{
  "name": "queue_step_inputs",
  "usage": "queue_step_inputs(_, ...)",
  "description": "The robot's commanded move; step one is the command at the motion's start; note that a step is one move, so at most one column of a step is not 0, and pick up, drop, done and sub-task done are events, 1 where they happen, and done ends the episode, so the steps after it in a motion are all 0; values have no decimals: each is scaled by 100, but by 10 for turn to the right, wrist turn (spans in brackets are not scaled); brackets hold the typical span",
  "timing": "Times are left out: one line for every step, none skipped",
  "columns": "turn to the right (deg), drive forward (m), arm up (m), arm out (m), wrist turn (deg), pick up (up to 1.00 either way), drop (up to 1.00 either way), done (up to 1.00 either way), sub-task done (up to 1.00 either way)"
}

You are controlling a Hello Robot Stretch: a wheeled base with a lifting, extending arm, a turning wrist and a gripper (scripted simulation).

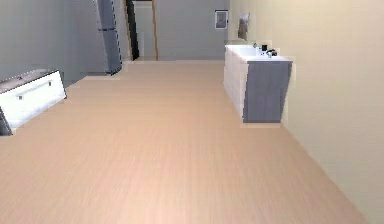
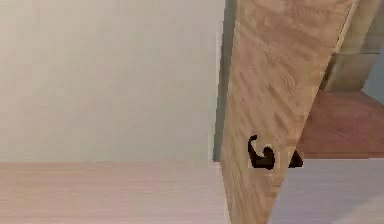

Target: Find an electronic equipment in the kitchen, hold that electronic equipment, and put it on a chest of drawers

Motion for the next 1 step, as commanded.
queue_step_inputs(0,100,0,0,0,0,0,0,0)
